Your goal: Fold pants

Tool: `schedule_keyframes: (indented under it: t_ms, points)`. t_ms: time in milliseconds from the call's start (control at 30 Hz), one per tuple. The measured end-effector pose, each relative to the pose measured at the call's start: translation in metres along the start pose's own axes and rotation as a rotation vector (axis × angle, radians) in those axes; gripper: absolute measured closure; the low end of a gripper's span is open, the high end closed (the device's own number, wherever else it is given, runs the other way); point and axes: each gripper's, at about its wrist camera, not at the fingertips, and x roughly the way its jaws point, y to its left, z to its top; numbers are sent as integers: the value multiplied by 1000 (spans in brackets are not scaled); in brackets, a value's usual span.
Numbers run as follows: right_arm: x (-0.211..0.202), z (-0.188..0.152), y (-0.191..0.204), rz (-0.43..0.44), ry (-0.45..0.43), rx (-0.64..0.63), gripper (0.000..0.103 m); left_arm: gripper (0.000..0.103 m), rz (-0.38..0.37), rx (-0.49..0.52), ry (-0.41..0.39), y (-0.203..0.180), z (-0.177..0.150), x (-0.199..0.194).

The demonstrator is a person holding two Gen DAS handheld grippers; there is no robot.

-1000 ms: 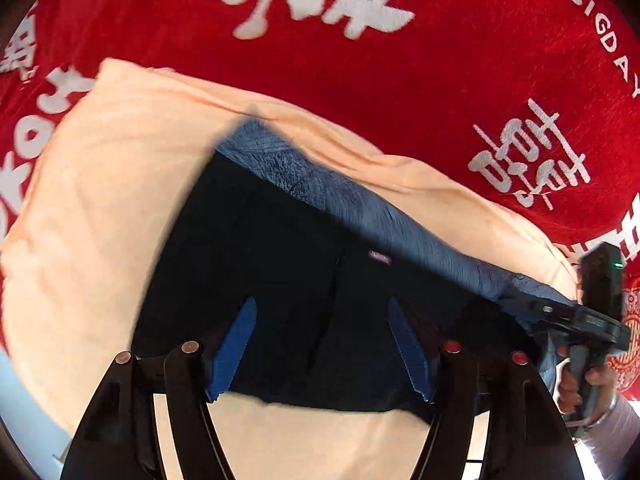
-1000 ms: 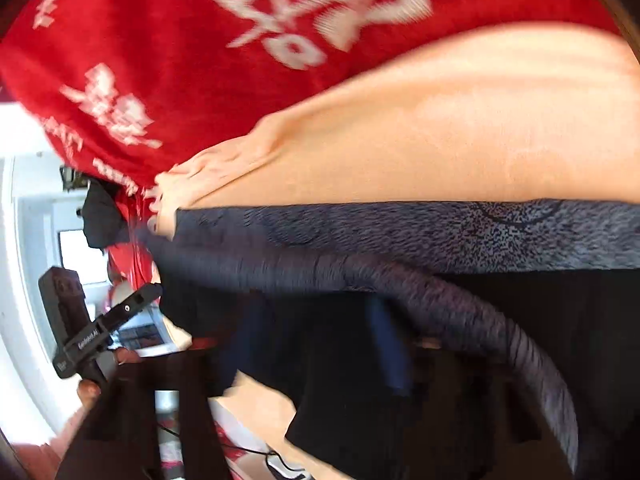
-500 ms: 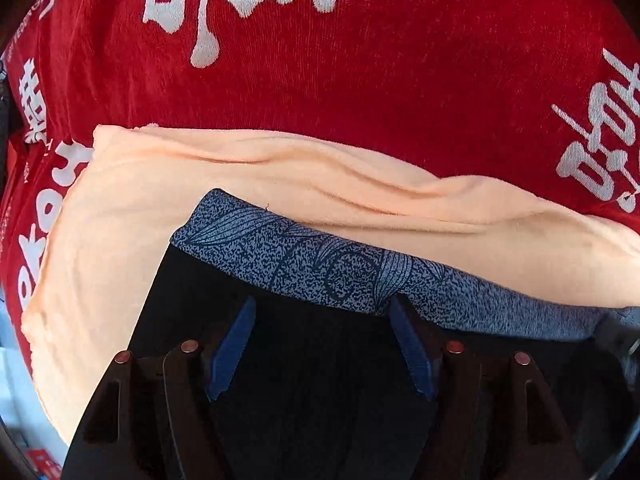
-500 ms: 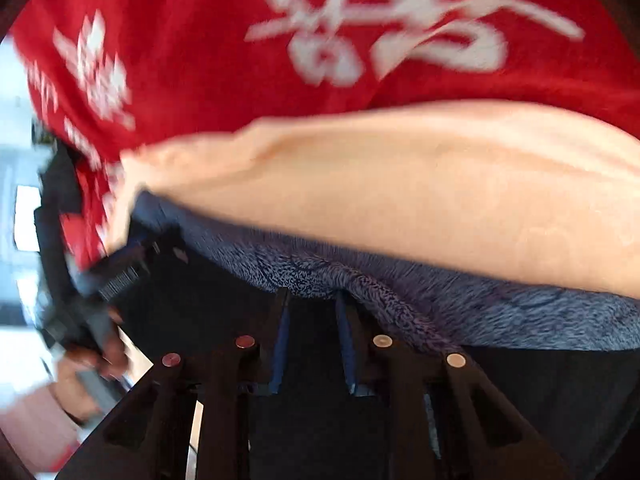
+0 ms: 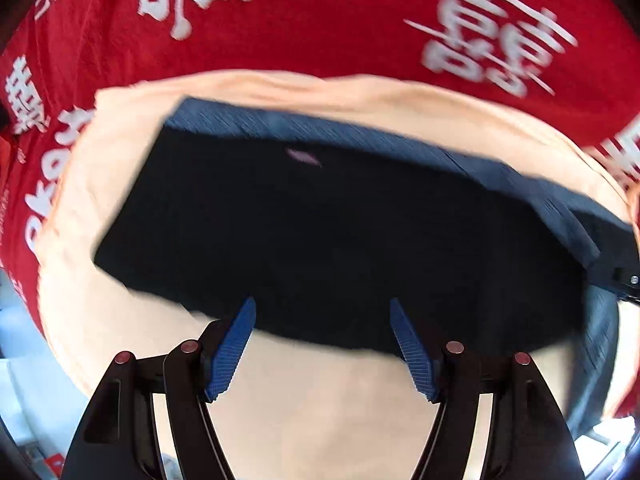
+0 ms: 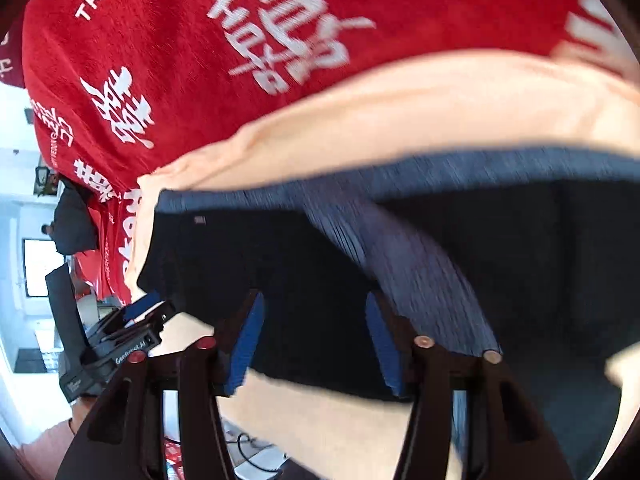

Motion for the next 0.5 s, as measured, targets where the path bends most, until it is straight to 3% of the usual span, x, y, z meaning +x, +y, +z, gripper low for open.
schedule_keyframes:
  t_ms: [133, 167, 200, 267, 500]
  points:
    - [-18, -34, -9, -27, -11, 32, 32, 32, -67, 36, 28, -27, -25, -9]
    - [-23, -41, -11, -31, -13, 40, 32, 27, -81, 46, 28, -33, -31, -13]
    - [-27, -49, -12, -39, -19, 48, 31, 11, -94, 59, 29, -38, -37, -15]
    - [-34, -64, -14, -56, -37, 59, 27, 2, -107, 73, 10, -46, -47, -22]
    - [-43, -108, -20, -102, -77, 92, 22, 2, -98, 111, 68, -56, -78, -25]
